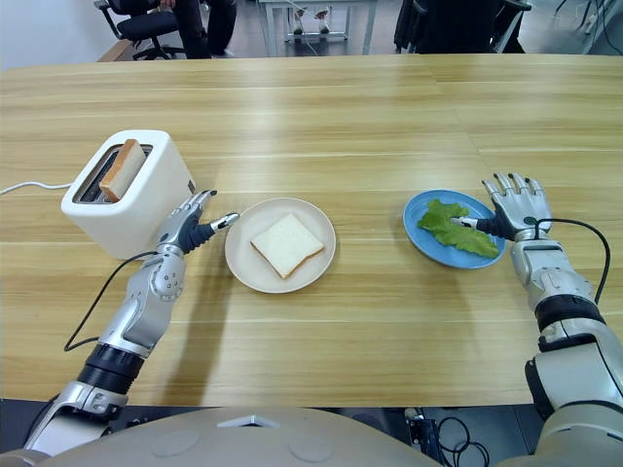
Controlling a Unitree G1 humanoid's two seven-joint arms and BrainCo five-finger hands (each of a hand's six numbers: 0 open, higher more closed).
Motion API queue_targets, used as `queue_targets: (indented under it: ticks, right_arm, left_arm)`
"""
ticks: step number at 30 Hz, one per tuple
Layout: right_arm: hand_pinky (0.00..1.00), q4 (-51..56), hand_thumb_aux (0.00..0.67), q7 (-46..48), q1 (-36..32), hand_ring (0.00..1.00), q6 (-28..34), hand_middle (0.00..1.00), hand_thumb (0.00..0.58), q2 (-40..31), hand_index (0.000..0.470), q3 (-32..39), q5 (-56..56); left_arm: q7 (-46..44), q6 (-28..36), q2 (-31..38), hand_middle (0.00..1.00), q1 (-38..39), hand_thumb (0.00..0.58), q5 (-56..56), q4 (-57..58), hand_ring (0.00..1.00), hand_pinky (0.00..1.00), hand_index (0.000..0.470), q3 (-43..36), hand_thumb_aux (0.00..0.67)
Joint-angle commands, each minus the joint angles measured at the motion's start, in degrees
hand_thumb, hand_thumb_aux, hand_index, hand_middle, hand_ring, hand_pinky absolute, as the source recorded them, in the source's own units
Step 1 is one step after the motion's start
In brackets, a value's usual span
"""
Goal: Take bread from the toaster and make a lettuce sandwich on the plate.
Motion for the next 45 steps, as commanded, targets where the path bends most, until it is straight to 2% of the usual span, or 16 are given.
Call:
queue_targets:
  ticks: [1, 9, 15, 40, 41, 42, 43, 44, 45]
  right_arm:
    - [0.00, 4.8, 0.000, -0.9, -2.4, 0.00, -0.4, 0.00, 0.000, 2.2, 0.000, 3.6, 0.2]
    - [0.00, 7.6, 0.000, -2.3, -4.6, 0.00, -0.4, 0.00, 0.000, 4.5, 0.000, 6.9, 2.4]
    - [0.00, 5.0, 0.000, -4.0, -4.7, 0.00, -1.0, 0.00, 0.000, 6.0, 0.000, 8.1, 3.7]
    - [0.00, 11.5, 0.000, -0.1, -3.5, 0.00, 1.4, 0.00, 0.000, 9.3, 0.000, 12.7, 6.0]
    - [0.00, 11.5, 0.029, 0.0, -3.5, 0.00, 1.3, 0.00, 0.049, 9.5, 0.020, 12.8, 6.1]
    - [0.00, 11.5, 0.160, 0.1, -3.5, 0.00, 1.3, 0.00, 0.244, 9.6, 0.110, 12.8, 6.1]
    - [0.00, 11.5, 0.160, 0.3, -3.5, 0.00, 1.2, 0.00, 0.244, 9.8, 0.110, 12.9, 6.2]
    - [0.00, 11.5, 0.407, 0.5, -3.5, 0.00, 1.1, 0.00, 0.491, 9.9, 0.280, 13.0, 6.3]
    - [0.00, 11.5, 0.470, 0.7, -3.6, 0.00, 0.9, 0.00, 0.528, 10.1, 0.323, 13.0, 6.5]
  left_arm:
    - [-0.3, 0.5, -0.2, 0.00, -0.3, 0.000, 0.0, 1.3, 0.00, 0.00, 0.000, -0.7, 0.000]
    - [0.2, 0.1, 0.2, 0.00, -0.6, 0.000, 0.2, 3.6, 0.00, 0.00, 0.000, -1.0, 0.000]
    - [0.6, -0.5, 0.0, 0.00, -0.9, 0.000, -0.1, 6.1, 0.00, 0.00, 0.000, -1.7, 0.000]
    - [-0.2, -0.7, 0.7, 0.00, 0.1, 0.000, -0.1, 5.8, 0.00, 0.00, 0.000, -1.7, 0.000]
    - [-0.2, -0.7, 0.7, 0.00, 0.1, 0.000, -0.1, 5.7, 0.00, 0.00, 0.000, -1.8, 0.000]
    - [-0.2, -0.7, 0.7, 0.00, 0.1, 0.000, -0.1, 5.7, 0.00, 0.00, 0.000, -1.8, 0.000]
    - [-0.2, -0.6, 0.7, 0.00, 0.1, 0.000, -0.1, 5.8, 0.00, 0.00, 0.000, -1.8, 0.000]
    - [-0.2, -0.6, 0.6, 0.00, 0.1, 0.000, -0.1, 5.8, 0.00, 0.00, 0.000, -1.9, 0.000]
    - [-0.2, -0.7, 0.6, 0.00, 0.1, 0.000, -0.1, 5.8, 0.00, 0.00, 0.000, -1.9, 0.000]
